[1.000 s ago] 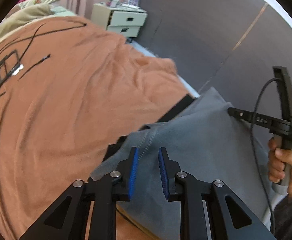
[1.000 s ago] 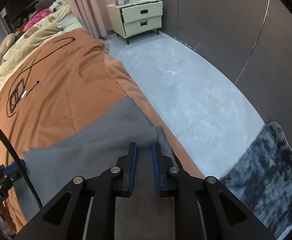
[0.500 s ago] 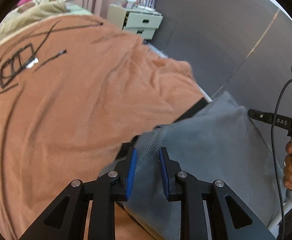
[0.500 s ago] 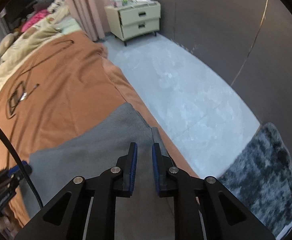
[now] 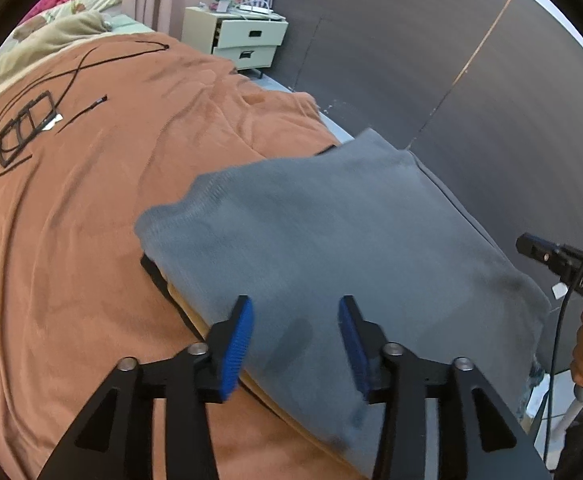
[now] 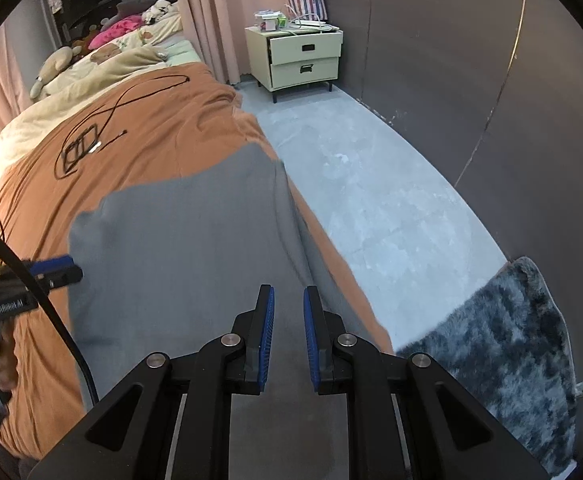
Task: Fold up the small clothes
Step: 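Press the shirt flat onto the stack with both open grippers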
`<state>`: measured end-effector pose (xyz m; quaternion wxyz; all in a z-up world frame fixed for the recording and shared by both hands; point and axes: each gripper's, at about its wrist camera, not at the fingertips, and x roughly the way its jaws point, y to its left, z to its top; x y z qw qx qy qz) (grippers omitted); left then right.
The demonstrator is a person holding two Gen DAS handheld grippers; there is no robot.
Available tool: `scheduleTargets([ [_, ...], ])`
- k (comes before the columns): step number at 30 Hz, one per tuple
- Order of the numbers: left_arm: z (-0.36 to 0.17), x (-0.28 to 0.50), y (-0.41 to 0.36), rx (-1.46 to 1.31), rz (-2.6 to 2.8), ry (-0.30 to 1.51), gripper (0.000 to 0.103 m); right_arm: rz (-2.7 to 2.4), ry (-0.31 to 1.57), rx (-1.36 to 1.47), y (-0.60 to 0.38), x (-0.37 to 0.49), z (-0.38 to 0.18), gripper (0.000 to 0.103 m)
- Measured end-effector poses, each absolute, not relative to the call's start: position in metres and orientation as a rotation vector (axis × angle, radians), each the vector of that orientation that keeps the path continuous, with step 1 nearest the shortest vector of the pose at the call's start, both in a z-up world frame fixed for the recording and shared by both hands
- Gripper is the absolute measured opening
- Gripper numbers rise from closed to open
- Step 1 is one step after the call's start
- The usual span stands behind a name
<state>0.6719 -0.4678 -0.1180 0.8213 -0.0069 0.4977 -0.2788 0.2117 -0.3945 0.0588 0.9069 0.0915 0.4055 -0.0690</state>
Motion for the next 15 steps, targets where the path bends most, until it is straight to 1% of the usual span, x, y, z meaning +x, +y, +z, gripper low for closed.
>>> scheduleTargets([
  [1, -0.118, 0.667, -0.468, -0.021, -0.596, 1.067, 0.057, -0.145, 0.833, 0.191, -0.395, 0.204, 0.056, 0.011],
  [6, -0.118, 0.645, -0.469, -0.006, -0.607, 1.093, 0.059, -0.168, 0.823, 0.225, -0.399, 0.171, 0.043, 0.011],
  [10, -0.123, 0.631, -0.471, -0.006, -0.614, 1.110, 0.066, -0.226, 0.843, 0.258, -0.408, 0.160, 0.023, 0.011],
  [13, -0.129, 0.618, -0.477, 0.008, -0.623, 1.124, 0.069, -0.265, 0.841, 0.353, -0.420, 0.163, 0.007, 0.007],
  [15, -0.133, 0.610, -0.480, 0.014, -0.632, 1.133, 0.069, -0.303, 0.853, 0.428, -0.425, 0.168, -0.005, 0.005],
])
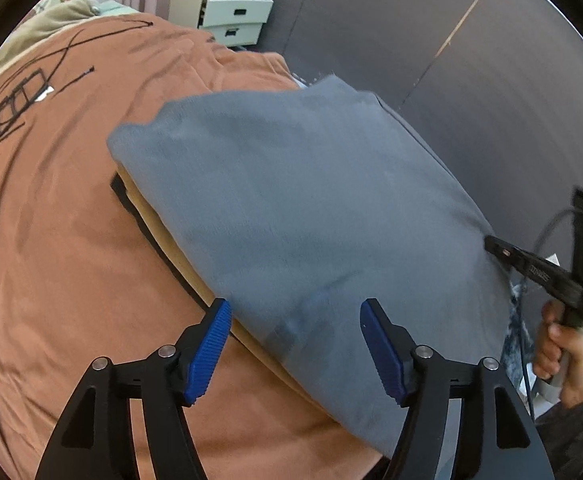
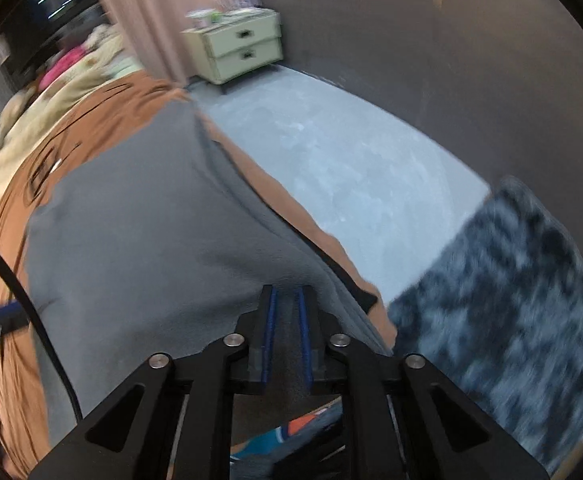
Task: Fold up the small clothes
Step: 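Press the shirt flat onto the stack with both open grippers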
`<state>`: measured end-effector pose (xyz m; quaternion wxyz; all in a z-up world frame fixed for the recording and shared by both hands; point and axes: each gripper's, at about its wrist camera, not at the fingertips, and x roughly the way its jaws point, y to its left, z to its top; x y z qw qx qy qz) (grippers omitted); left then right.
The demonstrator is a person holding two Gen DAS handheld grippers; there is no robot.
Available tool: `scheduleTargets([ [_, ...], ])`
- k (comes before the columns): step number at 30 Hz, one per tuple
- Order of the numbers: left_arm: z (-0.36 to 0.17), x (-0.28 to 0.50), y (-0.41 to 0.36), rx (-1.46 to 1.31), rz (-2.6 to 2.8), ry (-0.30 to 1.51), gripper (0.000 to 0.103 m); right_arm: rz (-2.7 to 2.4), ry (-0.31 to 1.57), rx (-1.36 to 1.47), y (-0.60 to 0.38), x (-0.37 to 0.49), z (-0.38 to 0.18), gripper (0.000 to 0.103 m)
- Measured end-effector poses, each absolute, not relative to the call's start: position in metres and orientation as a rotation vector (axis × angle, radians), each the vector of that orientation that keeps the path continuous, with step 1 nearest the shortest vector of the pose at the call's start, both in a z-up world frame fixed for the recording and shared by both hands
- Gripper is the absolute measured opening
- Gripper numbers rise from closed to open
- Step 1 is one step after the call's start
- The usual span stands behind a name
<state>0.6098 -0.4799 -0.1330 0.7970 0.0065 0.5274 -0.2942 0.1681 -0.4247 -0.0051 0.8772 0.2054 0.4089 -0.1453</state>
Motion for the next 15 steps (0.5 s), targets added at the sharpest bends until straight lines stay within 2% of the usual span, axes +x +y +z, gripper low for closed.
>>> scheduleTargets([
  [4, -0.138, 0.591, -0.486, 0.019, -0.656, 1.152, 0.069, -0.345, 0.840, 0.444, -0.419, 0.174, -0.004, 0.005],
  [8, -0.139, 0.570, -0.489, 0.024, -0.673, 1.150, 0.075, -0.370, 0.867, 0.426, -0.405, 0.168, -0.001, 0.005],
  [15, -0.149, 0.542, -0.495, 0.027, -0.693, 1.175, 0.076, -0.367, 0.884, 0.416, -0.392, 0.142, 0.000, 0.008],
])
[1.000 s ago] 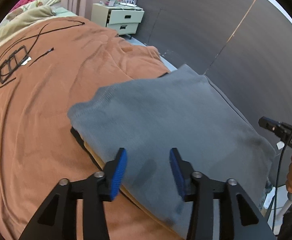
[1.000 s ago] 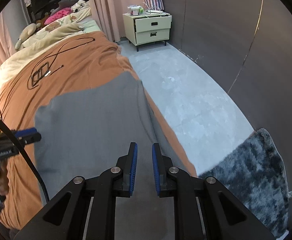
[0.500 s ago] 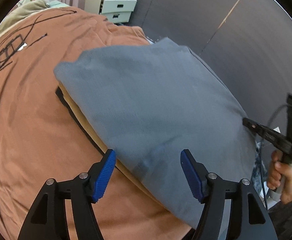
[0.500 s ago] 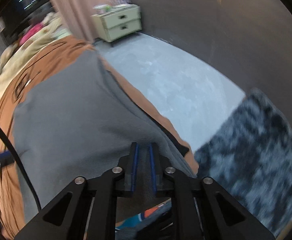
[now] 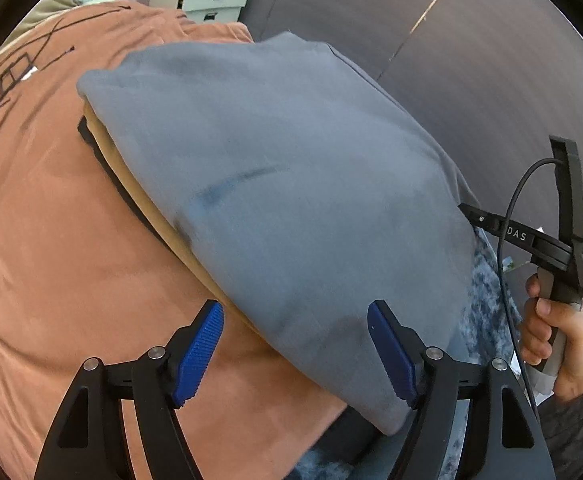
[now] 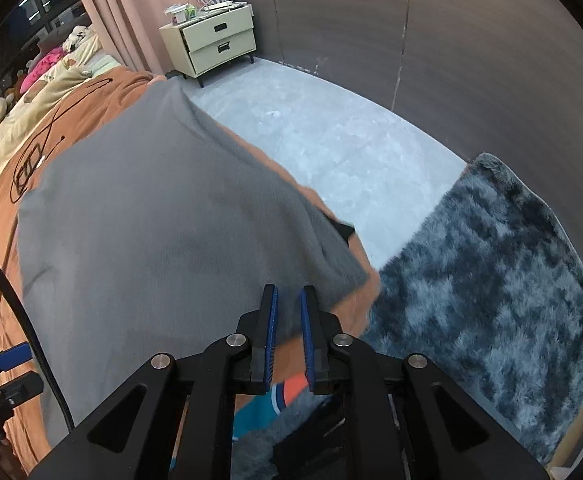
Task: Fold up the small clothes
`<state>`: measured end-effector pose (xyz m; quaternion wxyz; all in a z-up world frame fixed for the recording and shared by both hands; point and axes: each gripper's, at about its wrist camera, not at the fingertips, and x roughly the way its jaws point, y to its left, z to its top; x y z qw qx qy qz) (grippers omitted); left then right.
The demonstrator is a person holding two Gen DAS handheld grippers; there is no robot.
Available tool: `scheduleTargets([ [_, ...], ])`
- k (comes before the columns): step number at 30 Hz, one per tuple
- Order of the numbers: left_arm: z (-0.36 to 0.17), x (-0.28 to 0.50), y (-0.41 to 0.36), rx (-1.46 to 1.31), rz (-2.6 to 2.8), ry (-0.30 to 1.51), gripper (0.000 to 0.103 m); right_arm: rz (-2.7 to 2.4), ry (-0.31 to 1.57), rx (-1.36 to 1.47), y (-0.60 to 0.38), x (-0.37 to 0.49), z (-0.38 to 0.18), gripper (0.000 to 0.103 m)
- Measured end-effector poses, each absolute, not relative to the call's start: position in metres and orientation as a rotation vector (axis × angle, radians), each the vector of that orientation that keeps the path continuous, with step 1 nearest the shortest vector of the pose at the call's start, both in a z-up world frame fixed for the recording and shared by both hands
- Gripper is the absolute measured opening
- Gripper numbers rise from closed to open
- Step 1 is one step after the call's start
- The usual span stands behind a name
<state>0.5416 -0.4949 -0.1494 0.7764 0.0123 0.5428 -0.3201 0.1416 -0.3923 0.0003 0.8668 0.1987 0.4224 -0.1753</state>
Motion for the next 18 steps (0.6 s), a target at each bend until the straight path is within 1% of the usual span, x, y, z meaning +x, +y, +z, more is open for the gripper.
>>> scheduleTargets([
  [7, -0.155, 0.510, -0.503, 0.032, -0.729, 1.182, 0.077, -0.347, 0.888, 0.431, -0.392, 0.103, 0.009, 0.009],
  [15, -0.134, 0.479, -0.495, 0.057, -0.741, 1.128, 0.077, -0.323, 0.831, 0.423, -0.372, 0.045, 0.030, 0.010],
  [18, -0.124, 0.468, -0.488, 0.060, -0.733, 1.111, 0.077, -0.321, 0.813, 0.415, -0.364, 0.026, 0.035, 0.016],
])
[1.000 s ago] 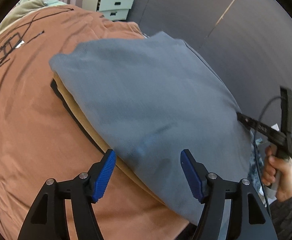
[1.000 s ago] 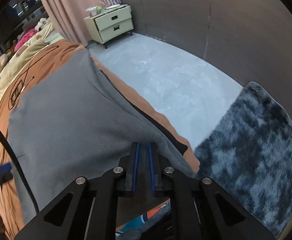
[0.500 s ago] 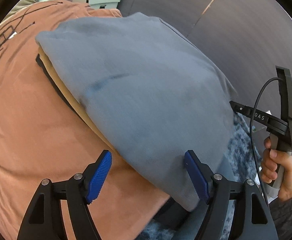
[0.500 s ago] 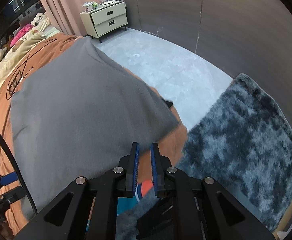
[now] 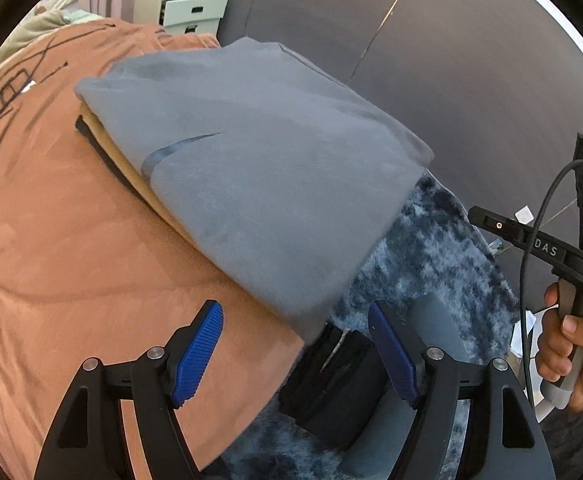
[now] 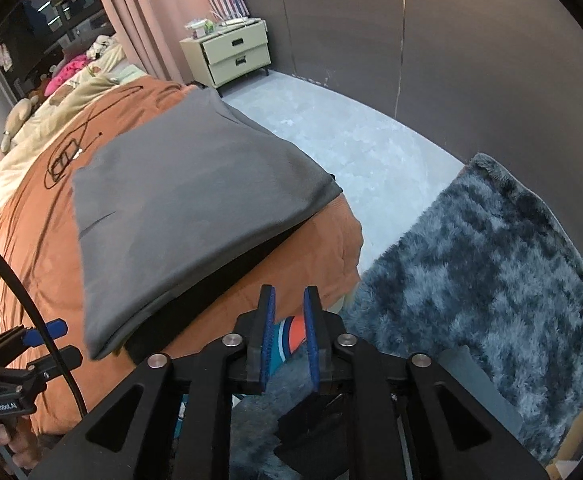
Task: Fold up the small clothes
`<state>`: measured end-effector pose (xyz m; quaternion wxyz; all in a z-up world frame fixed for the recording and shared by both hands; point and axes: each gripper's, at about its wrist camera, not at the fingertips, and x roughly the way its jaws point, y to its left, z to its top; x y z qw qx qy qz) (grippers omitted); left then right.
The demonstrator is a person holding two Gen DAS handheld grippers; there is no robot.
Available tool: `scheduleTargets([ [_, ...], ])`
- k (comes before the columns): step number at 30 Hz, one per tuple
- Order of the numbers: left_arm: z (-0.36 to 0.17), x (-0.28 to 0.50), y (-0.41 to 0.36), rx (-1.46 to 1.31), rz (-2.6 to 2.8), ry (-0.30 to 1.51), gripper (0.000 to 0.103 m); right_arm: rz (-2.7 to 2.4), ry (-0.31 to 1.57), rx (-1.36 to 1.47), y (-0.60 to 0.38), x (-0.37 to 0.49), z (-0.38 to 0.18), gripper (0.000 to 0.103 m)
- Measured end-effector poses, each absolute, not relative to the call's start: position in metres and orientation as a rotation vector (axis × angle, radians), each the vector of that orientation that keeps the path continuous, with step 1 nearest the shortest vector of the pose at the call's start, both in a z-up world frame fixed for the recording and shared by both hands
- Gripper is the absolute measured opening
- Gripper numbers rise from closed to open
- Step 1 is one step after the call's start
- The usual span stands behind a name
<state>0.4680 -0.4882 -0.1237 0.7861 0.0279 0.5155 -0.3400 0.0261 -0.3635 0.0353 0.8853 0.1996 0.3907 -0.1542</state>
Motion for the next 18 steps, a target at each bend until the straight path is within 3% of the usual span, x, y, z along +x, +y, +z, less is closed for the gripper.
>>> scheduleTargets([
  [11, -0.089, 0.427, -0.458, 0.062, -0.692, 1.029, 0.078, -0.295, 0.740, 0.378, -0.332, -0.037, 0.055, 0.057],
  [16, -0.063, 0.404, -0.436, 0.068, -0.645, 0.950, 0.100, -0.320, 0.696, 0.330, -0.313, -0.063, 0.070, 0.082],
  [18, -0.051, 0.394, -0.424, 0.061, -0.621, 0.909, 0.103, -0.379, 0.709, 0.290, -0.302, -0.072, 0.075, 0.083],
])
